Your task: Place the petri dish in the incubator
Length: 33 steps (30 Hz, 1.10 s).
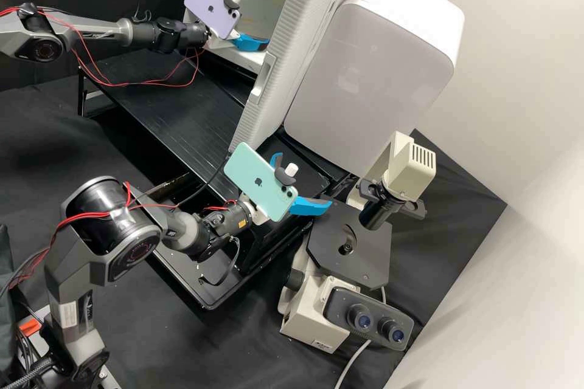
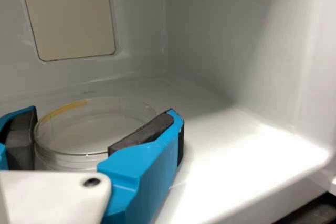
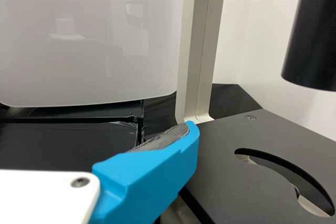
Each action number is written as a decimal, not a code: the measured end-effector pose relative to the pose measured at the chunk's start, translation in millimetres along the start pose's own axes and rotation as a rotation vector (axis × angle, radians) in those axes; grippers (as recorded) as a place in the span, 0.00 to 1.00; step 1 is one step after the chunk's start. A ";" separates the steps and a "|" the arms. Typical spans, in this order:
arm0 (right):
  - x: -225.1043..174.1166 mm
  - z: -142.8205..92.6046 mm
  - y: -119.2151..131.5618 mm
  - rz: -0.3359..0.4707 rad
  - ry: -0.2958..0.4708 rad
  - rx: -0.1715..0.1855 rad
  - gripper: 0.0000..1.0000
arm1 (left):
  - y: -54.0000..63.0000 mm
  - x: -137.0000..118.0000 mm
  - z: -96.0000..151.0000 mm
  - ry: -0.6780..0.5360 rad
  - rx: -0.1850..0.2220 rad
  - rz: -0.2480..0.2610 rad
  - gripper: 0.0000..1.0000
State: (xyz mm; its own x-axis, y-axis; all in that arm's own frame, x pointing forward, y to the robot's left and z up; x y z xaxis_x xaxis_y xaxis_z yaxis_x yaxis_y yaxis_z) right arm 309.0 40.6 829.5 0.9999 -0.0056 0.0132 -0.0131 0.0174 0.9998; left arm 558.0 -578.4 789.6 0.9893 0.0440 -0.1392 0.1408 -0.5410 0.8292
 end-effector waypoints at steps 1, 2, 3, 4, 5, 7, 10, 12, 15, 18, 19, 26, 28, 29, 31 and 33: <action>0.0 0.0 0.0 0.000 0.000 0.000 1.00 | 0.7 -0.9 0.0 0.000 0.000 -0.001 1.00; 0.0 0.0 0.0 0.000 0.000 0.000 1.00 | -0.2 -1.1 -0.2 0.001 0.001 -0.004 1.00; 0.0 0.0 0.0 0.000 0.000 0.000 1.00 | 0.7 -2.0 -0.1 0.001 0.001 -0.004 1.00; 0.0 0.0 0.0 0.000 0.000 0.000 1.00 | 1.2 -2.9 -0.2 0.001 0.001 -0.005 1.00; 0.0 0.0 0.0 0.000 0.000 0.000 1.00 | 0.1 -3.3 -0.5 0.002 -0.001 -0.010 1.00; 0.0 0.0 0.0 0.000 0.000 0.000 1.00 | 0.2 -4.9 -0.7 0.004 -0.011 -0.015 1.00; 0.0 0.0 0.0 0.000 0.000 0.000 1.00 | -1.3 -7.3 -0.2 0.003 -0.021 -0.027 1.00; 0.0 0.0 0.0 0.000 0.000 0.000 1.00 | -0.7 -9.9 -0.8 0.003 -0.026 -0.032 1.00; 0.0 0.0 0.0 0.000 0.000 0.000 1.00 | -0.4 -16.6 0.6 -0.004 -0.029 -0.022 1.00; 0.0 0.0 0.0 0.000 0.000 0.000 1.00 | -3.8 -23.7 2.3 -0.004 -0.028 -0.006 1.00; 0.0 0.0 0.0 0.000 0.000 0.000 1.00 | -5.2 -26.4 3.8 -0.007 -0.029 0.006 1.00; 0.0 0.0 0.0 0.000 0.000 0.000 1.00 | -12.5 -32.5 3.5 0.004 -0.023 0.034 1.00; 0.0 0.0 0.0 0.000 0.000 0.000 1.00 | -12.1 -35.7 3.7 0.004 -0.028 0.036 1.00; 0.0 0.0 0.0 0.000 0.000 0.000 1.00 | -12.8 -37.1 4.2 0.005 -0.026 0.038 1.00; 0.0 0.0 0.0 0.000 0.000 0.000 1.00 | -12.7 -41.0 4.9 0.001 -0.025 0.038 1.00; 0.0 0.0 0.0 0.000 0.000 0.000 1.00 | -12.8 -46.6 7.2 -0.002 -0.019 0.044 1.00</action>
State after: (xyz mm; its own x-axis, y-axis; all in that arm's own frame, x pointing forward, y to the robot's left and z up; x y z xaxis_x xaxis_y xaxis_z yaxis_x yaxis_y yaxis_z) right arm 309.0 40.6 829.5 0.9999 -0.0056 0.0132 -0.0131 0.0174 0.9998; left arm 509.8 -579.7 781.6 0.9945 0.0188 -0.1035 0.0978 -0.5263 0.8446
